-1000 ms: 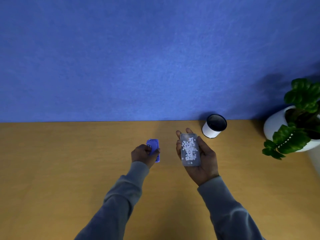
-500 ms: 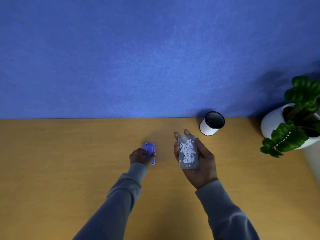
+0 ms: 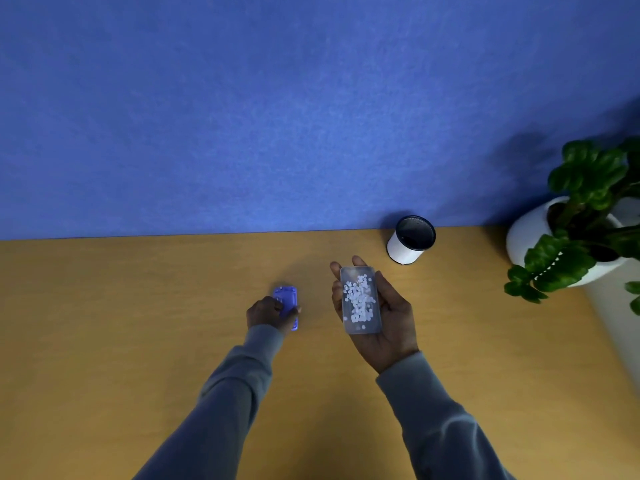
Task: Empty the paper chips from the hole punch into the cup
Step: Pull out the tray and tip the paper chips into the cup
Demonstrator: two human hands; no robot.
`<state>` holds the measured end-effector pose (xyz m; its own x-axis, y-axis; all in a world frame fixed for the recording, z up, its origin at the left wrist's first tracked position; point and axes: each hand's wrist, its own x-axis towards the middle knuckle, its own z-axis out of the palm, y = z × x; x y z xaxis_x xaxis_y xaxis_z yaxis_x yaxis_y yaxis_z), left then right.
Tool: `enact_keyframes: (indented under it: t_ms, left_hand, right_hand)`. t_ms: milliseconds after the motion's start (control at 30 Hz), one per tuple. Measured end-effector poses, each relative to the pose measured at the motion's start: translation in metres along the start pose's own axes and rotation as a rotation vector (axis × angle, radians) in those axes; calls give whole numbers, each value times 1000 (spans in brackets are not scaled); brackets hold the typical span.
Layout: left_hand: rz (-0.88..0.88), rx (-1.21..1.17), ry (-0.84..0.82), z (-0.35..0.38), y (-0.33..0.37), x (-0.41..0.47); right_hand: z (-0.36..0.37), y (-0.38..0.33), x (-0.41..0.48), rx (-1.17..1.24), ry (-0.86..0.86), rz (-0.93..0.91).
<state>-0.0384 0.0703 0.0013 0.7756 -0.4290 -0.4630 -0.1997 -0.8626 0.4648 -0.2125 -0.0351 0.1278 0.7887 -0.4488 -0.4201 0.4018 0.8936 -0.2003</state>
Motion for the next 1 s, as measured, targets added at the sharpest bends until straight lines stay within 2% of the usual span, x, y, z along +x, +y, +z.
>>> enact_keyframes:
  t_ms: [167,267,333,433,533,767,1000]
  left_hand:
    - [21,-57,75,-11,7,-14]
    - [52,-203,104,-21,26,-35]
    - [59,-414,48,-25,46,-59]
    - [36,-967,-156,-20,70,-105]
    - [-17,-1213,-289,-15,84,-139]
    - [-41,-1335,-309,-18,108,-160]
    - [-46,-1349,-237,-33,109,-147]
  right_hand:
    - [8,-6,-2,-26,-5,-17]
    - [12,-14,0,-40,0,-31]
    - [12,-19,1,-46,7,-52]
    - [9,-24,5,-73,56,-108]
    - [4,-28,7,-104,91,-146]
    - [5,-28,1,-127,206,-240]
    - [5,-32,-15,-156,217,-358]
